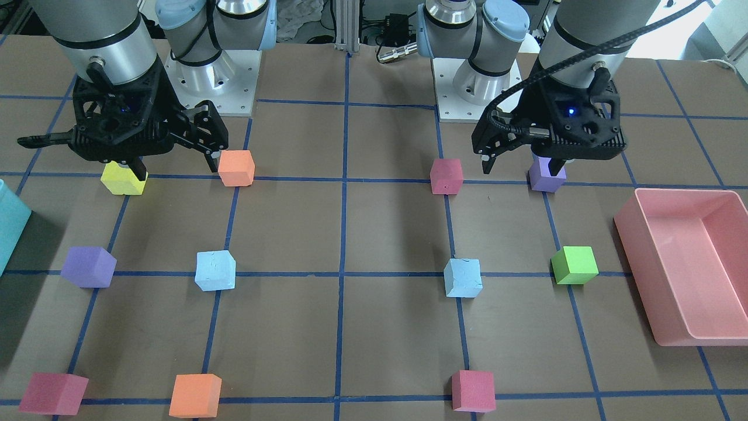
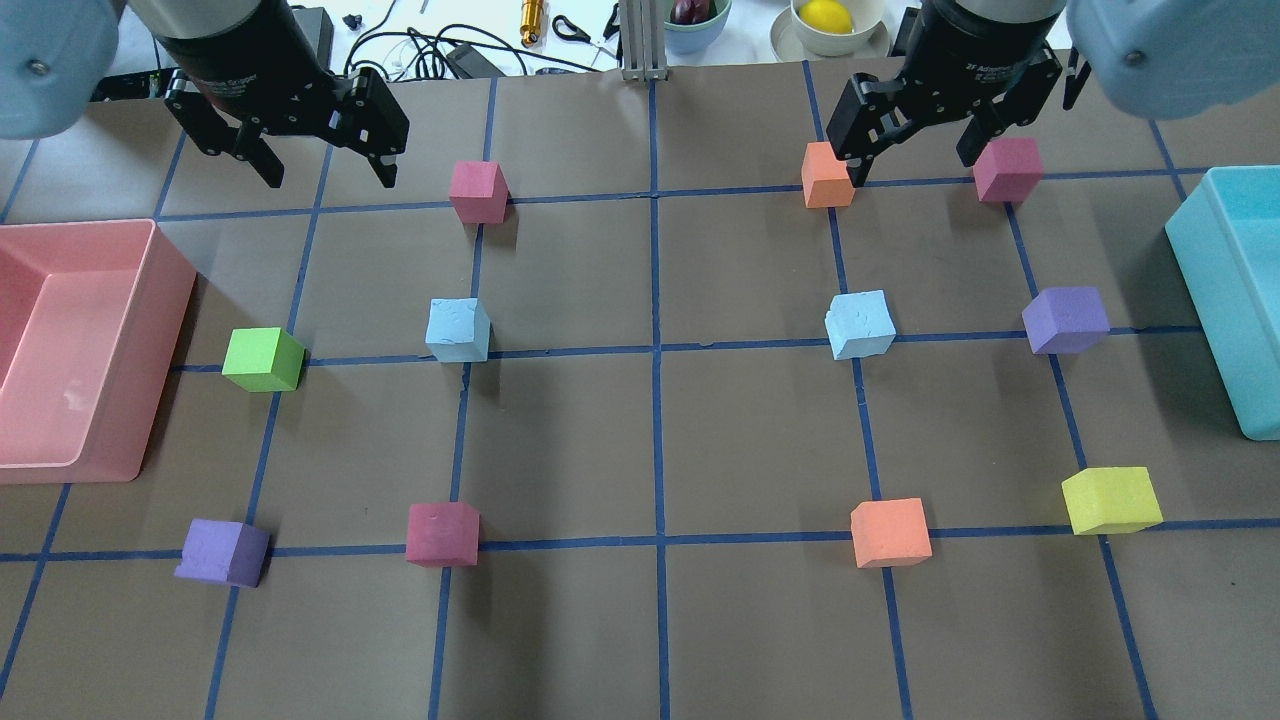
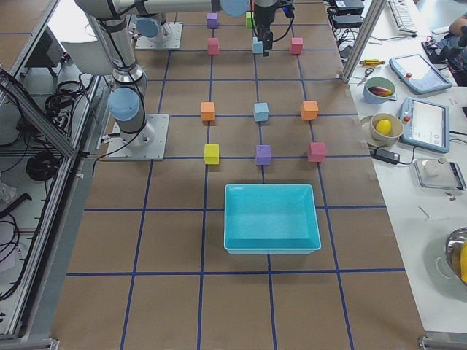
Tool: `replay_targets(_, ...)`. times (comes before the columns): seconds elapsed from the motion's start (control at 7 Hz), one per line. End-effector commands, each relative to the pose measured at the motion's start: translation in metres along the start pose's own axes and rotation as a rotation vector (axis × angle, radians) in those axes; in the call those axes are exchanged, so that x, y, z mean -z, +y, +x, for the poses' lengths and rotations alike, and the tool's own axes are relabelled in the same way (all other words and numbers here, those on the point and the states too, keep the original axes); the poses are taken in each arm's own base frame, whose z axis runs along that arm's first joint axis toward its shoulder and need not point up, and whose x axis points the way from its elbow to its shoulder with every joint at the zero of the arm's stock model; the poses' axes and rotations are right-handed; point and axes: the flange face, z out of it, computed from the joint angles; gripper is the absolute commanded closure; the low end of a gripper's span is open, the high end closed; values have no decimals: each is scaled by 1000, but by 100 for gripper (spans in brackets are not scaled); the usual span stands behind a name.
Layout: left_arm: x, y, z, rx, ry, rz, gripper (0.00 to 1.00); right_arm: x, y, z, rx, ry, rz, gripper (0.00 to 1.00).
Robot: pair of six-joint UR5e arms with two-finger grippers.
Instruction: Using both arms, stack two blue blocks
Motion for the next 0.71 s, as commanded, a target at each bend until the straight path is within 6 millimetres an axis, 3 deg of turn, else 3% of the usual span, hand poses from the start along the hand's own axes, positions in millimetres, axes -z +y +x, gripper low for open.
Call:
replay_targets(0.0, 10, 3, -7, 10, 17, 26, 0, -1, 0, 1, 0, 8, -3, 0)
replay_targets(0.57, 5, 4, -3, 7, 32, 17, 0, -1, 0, 0, 11, 1, -10, 0)
